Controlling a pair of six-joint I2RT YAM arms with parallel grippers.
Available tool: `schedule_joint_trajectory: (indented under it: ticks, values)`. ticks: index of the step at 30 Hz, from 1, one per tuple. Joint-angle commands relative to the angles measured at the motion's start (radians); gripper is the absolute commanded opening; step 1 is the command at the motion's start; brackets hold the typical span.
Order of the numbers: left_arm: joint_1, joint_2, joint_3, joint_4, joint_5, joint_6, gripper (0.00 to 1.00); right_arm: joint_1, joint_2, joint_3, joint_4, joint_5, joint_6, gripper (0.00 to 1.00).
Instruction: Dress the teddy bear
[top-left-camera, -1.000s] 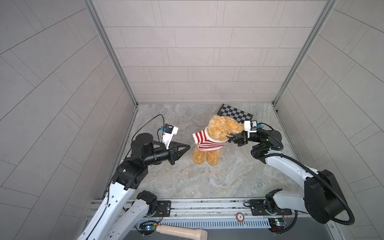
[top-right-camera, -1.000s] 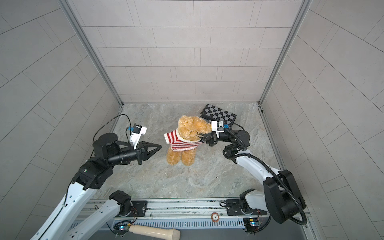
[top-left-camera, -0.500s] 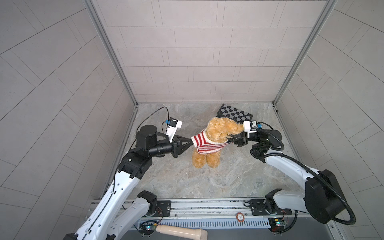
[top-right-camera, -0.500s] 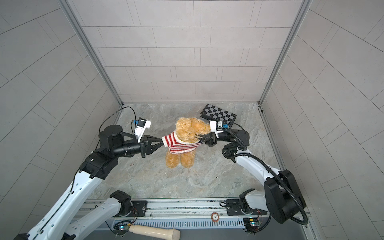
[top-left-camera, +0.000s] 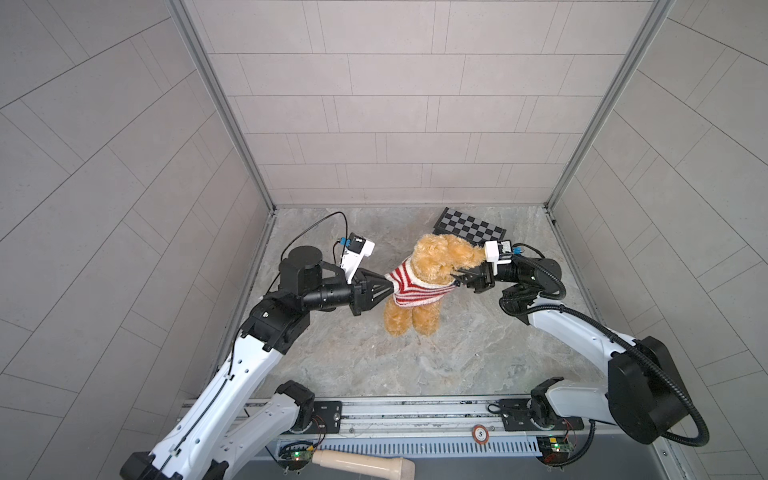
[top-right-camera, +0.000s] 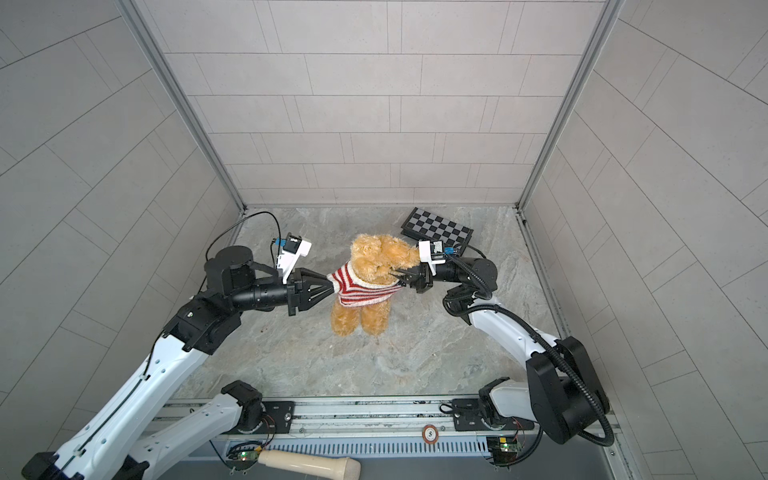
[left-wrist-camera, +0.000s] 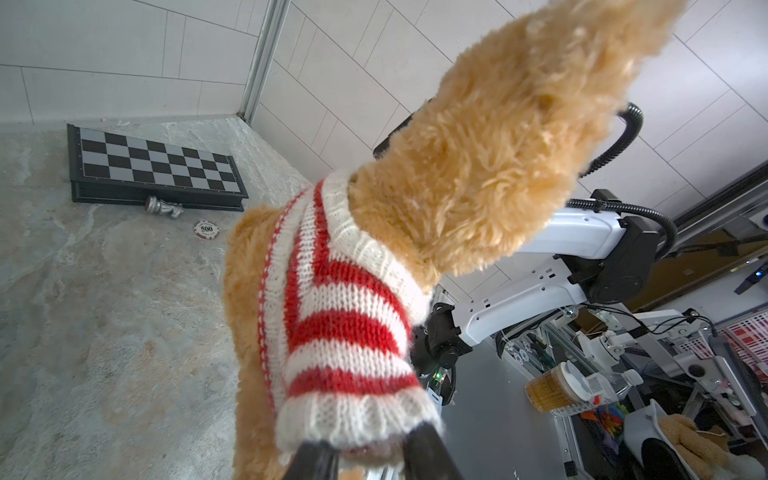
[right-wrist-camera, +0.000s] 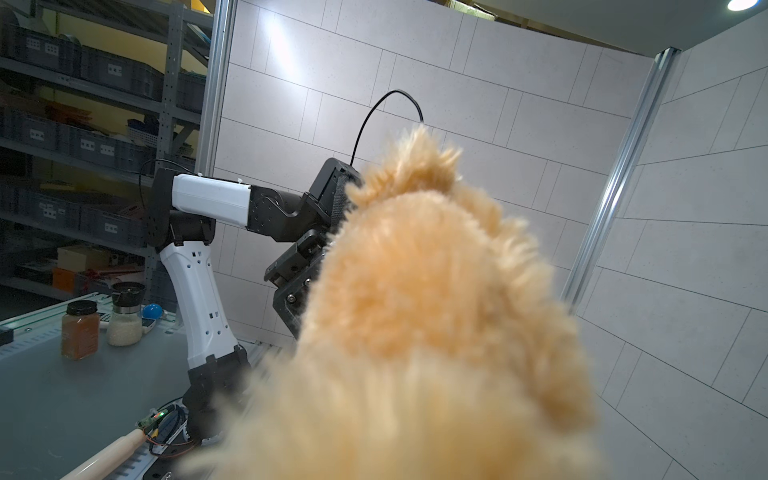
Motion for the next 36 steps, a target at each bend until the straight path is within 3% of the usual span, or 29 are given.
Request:
schedule_joint_trajectory:
  ticks: [1,3,8,13,22,24,29,36]
  values:
    - [-0.017,0.016,0.044,0.045,-0.013,0.018,0.34,0.01,-0.015,0.027,0.056,-0.004,0.016,0.0]
    - [-0.024,0.034,0.066,0.013,-0.028,0.041,0.39,0.012,-0.015,0.027,0.056,-0.001,0.018,0.0]
    - [-0.053,0.076,0.087,0.019,-0.035,0.058,0.39,0.014,-0.021,0.032,0.056,0.001,0.031,0.0]
    - [-0.065,0.093,0.093,-0.013,-0.121,0.116,0.4,0.014,-0.029,0.029,0.056,0.001,0.034,0.0]
    - [-0.065,0.058,0.041,0.001,-0.219,0.169,0.32,0.014,-0.035,0.029,0.056,0.001,0.034,0.0]
    - [-0.064,0.046,0.026,0.004,-0.229,0.18,0.25,0.015,-0.033,0.03,0.056,0.003,0.034,0.0]
    - [-0.064,0.05,0.017,0.034,-0.219,0.163,0.17,0.014,-0.036,0.03,0.056,0.004,0.038,0.0]
    - [-0.069,0.068,0.012,0.082,-0.199,0.132,0.23,0.014,-0.029,0.03,0.056,0.004,0.039,0.0]
